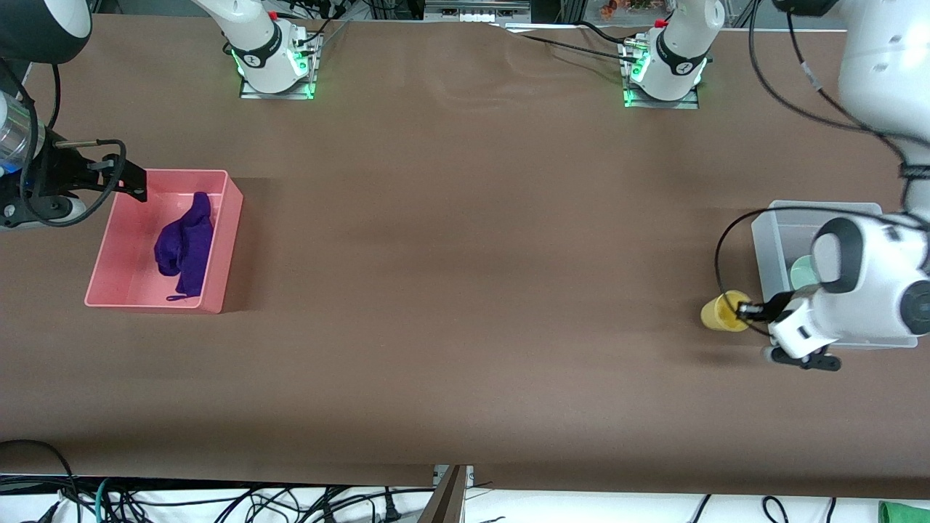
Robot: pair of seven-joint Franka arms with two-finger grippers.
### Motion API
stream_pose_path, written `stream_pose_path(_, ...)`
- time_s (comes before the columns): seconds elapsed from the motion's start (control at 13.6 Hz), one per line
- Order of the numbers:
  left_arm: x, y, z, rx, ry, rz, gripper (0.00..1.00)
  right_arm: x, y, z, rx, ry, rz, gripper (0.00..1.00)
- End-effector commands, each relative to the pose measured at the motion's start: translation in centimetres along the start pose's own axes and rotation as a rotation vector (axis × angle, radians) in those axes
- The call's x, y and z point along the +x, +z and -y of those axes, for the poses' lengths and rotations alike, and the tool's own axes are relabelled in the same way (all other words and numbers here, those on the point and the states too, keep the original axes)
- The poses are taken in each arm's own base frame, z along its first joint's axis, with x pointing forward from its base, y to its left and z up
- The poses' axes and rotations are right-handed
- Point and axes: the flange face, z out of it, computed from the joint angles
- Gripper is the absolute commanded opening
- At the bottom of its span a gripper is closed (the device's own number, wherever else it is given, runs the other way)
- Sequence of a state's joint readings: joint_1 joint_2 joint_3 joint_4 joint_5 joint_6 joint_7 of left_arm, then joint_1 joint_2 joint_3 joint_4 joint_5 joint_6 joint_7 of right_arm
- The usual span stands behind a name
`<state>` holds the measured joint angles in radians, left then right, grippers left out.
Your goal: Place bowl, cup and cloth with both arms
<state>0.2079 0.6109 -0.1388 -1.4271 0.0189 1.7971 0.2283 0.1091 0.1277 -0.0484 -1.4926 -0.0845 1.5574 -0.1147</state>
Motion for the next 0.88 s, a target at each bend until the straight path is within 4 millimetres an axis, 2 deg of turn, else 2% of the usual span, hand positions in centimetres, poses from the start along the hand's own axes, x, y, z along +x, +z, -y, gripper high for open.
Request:
stream_pose_path(0.0,-5.2,-5.6,1.2,0.103,0.133,0.1,0.0,0.1,-0.1,0.0,0.009,0.01,-0.006,1.0)
stream_pose_path(0.15,-6.8,-5.8,5.7,0.193,0.18,0.147,0.0,0.1,-0.1,-0.1,0.009,0.013,-0.007,1.0)
stream_pose_path(0.22,-7.8,-4.8,9.0,0.176,0.21,0.155,0.0,0.1,-0.1,-0.2,0.009,0.013,-0.008,1.0)
stream_pose_path(0.44,-9.2,-0.1,15.2,0.191,0.298,0.05,0.0,0.1,0.0,-0.1,0.009,0.013,-0.007,1.0)
stream_pose_path(0.51,-9.2,1.3,16.6,0.204,0.335,0.014,0.0,0.1,-0.1,-0.2,0.009,0.014,-0.007,1.0)
stream_pose_path(0.59,-9.1,2.0,17.4,0.206,0.362,0.001,0.0,0.1,-0.1,-0.2,0.008,0.014,-0.01,1.0)
stream_pose_path(0.66,-9.5,2.0,17.8,0.202,0.371,0.004,0.05,0.1,0.0,-0.2,0.009,0.014,-0.008,1.0)
stream_pose_path(0.74,-9.6,2.4,17.8,0.19,0.371,0.007,0.6,0.1,0.0,-0.2,0.009,0.014,-0.005,1.0)
stream_pose_path(0.81,-10.2,3.1,18.6,0.167,0.354,0.013,1.0,0.1,0.0,-0.2,0.01,0.014,-0.007,1.0)
